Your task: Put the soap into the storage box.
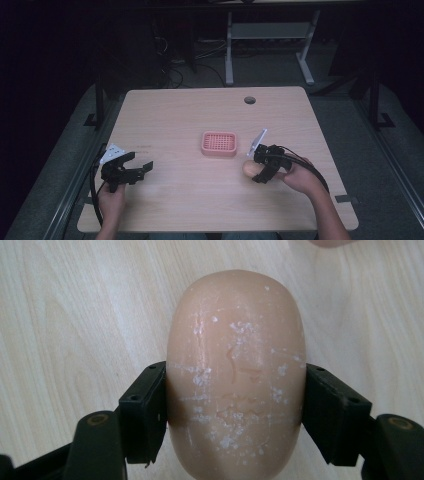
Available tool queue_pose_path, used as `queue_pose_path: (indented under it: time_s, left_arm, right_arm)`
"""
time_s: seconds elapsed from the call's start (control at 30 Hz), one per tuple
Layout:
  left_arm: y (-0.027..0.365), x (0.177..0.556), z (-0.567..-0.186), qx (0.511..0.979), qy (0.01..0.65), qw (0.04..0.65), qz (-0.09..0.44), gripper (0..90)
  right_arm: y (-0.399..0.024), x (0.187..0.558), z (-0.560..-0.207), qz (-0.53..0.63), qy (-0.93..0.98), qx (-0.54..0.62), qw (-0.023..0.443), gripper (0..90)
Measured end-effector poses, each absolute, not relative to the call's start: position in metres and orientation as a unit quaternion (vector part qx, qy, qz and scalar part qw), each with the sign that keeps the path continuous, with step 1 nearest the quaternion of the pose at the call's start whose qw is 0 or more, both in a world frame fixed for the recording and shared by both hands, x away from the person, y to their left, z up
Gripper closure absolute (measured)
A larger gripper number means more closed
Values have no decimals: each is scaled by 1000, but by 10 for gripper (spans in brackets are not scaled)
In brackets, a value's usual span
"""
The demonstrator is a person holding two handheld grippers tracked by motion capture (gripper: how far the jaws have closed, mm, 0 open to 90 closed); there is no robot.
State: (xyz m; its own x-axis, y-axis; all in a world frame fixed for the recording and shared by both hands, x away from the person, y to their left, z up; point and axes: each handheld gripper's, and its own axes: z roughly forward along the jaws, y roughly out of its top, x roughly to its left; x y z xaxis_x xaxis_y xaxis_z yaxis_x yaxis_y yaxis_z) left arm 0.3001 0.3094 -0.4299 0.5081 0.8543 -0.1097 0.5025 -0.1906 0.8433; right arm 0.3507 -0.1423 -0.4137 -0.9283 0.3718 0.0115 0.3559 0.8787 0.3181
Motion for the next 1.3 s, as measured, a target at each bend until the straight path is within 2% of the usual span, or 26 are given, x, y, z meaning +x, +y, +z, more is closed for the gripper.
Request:
queue_pose_path:
  time_s: [1.3]
  left_arm:
    - [311, 300, -429, 743, 457, 446, 199, 142]
  right_arm:
    - [-119, 384, -399, 183, 967, 175, 12, 319]
